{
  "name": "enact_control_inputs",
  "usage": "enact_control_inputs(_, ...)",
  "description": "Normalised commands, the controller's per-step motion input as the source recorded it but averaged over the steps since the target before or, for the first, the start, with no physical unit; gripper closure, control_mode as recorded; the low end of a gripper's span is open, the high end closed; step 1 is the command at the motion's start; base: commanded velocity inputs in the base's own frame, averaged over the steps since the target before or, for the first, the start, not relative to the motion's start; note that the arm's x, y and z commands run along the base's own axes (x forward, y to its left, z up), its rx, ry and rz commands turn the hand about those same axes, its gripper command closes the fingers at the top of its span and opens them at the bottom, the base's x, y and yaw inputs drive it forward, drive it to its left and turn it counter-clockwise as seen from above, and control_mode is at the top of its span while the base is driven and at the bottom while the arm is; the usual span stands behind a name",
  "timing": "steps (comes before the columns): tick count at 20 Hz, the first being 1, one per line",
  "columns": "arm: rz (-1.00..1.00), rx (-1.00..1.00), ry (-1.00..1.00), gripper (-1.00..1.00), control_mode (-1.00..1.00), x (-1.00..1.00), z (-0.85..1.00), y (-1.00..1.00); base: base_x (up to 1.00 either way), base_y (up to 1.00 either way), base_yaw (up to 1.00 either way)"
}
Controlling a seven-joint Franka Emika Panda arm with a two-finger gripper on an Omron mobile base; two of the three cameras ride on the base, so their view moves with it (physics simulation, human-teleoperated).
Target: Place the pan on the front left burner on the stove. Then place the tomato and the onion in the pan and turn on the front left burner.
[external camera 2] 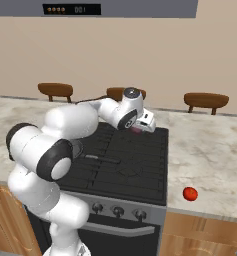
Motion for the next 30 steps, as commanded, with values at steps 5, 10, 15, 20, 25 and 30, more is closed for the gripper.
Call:
enact_control_inputs(5, 0.05, 0.00, 0.10, 1.00, -1.00, -0.38, 0.31, 0.59, 0.00, 0.00, 0.00)
enact_control_inputs(10, 0.06, 0.00, 0.13, 1.00, -1.00, -0.45, 0.14, 0.66, 0.00, 0.00, 0.00)
enact_control_inputs(15, 0.11, 0.00, 0.09, 1.00, -1.00, -0.45, 0.03, 0.68, 0.00, 0.00, 0.00)
enact_control_inputs(20, 0.12, 0.00, 0.05, 1.00, -1.00, -0.37, 0.00, 0.67, 0.00, 0.00, 0.00)
enact_control_inputs(25, 0.11, 0.00, 0.01, 1.00, -1.00, -0.13, 0.00, 0.60, 0.00, 0.00, 0.00)
enact_control_inputs(30, 0.10, 0.00, 0.04, 1.00, -1.00, 0.00, 0.00, 0.60, 0.00, 0.00, 0.00)
